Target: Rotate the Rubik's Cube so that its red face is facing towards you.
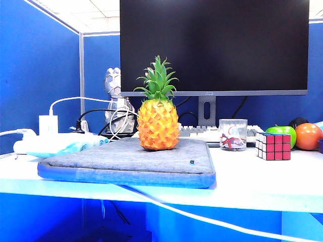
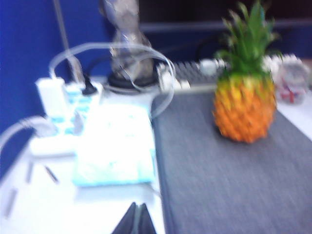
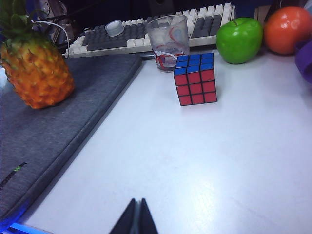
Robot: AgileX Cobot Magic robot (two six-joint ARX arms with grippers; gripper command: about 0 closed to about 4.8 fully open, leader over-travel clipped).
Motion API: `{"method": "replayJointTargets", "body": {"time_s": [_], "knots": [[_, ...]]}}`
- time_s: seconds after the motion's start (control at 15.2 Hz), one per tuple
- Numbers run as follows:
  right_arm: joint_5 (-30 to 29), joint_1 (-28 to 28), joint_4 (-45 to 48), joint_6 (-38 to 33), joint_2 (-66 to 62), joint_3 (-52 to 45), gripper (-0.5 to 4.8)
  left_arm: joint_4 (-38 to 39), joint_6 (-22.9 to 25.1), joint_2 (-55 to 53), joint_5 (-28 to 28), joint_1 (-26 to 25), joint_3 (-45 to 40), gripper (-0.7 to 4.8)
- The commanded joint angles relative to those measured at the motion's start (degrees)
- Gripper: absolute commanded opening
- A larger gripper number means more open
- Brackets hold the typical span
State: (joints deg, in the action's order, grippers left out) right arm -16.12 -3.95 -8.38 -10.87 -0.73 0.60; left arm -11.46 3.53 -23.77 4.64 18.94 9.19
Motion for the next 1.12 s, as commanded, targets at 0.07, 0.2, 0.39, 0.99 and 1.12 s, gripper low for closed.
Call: {"method": "replayJointTargets", "body": {"time_s": [0.07,0.2,0.39,0.99,1.12], "knots": [[0.1,0.1,0.7,0.6,0.0,-0.5,-0.06,-1.6,0.8,0.0,-3.3,0.0,-2.9,-0.04],[0.1,0.1,0.7,0.4,0.0,-0.5,-0.06,-3.2,0.8,0.0,-5.0,0.0,-4.4,-0.03],[0.1,0.1,0.5,-0.1,0.0,-0.5,-0.05,-9.4,2.4,0.0,-9.5,0.0,-7.3,-0.03],[-0.5,0.0,0.5,-4.6,0.0,-0.5,-0.05,-6.1,3.1,0.0,-22.2,0.0,-8.6,-0.03],[-0.5,0.0,0.5,-4.7,0.0,-0.5,-0.05,-6.0,3.1,0.0,-22.7,0.0,-8.6,-0.02]]}}
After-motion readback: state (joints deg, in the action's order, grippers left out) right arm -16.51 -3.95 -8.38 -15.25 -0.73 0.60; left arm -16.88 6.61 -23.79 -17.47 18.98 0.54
